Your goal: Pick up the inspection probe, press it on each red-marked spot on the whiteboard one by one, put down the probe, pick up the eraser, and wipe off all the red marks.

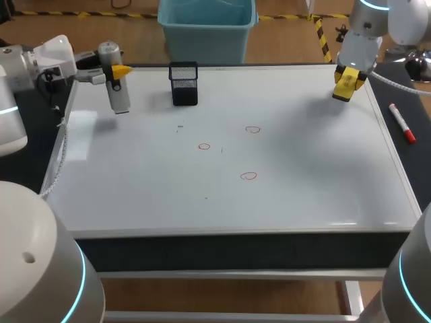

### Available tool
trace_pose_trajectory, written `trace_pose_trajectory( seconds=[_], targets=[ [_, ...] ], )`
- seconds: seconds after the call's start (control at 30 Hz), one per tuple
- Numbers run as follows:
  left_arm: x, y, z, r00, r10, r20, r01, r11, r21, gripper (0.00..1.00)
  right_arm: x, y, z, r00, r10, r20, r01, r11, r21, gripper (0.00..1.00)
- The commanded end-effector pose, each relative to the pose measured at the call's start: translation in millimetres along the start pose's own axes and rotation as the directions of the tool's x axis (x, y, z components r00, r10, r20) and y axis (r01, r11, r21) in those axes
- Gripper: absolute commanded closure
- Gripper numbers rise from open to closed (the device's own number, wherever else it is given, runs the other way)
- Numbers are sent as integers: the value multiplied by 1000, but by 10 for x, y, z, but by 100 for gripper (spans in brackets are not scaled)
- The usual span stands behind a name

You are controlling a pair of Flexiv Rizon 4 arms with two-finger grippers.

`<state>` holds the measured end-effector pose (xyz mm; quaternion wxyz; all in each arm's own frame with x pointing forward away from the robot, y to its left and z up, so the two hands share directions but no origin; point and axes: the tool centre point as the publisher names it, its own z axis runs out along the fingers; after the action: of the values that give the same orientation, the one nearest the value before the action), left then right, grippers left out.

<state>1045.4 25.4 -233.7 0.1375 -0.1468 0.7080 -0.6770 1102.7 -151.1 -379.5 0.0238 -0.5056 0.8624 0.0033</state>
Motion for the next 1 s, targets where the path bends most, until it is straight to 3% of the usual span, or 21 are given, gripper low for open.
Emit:
trace_pose_trajectory(
  seconds=[0.03,0.27,0.5,0.73,1.0],
  targets=[
    [177,-41,55,1000,7,0,-7,1000,1,100,10,-2,-18,1000,-3,-2,3,1000,1,100],
    [537,-32,229,998,-25,-51,28,998,56,100,10,-2,-18,1000,-3,-2,3,1000,1,100],
    [897,-25,477,987,-41,-154,52,996,70,100,10,-2,-18,1000,-3,-2,3,1000,1,100],
    [1128,-49,740,965,-43,-260,61,996,62,100,10,-2,-18,1000,-3,-2,3,1000,1,100],
    [1290,97,997,931,-65,-360,89,995,50,100,10,-2,-18,1000,-3,-2,3,1000,1,100]
  ],
)
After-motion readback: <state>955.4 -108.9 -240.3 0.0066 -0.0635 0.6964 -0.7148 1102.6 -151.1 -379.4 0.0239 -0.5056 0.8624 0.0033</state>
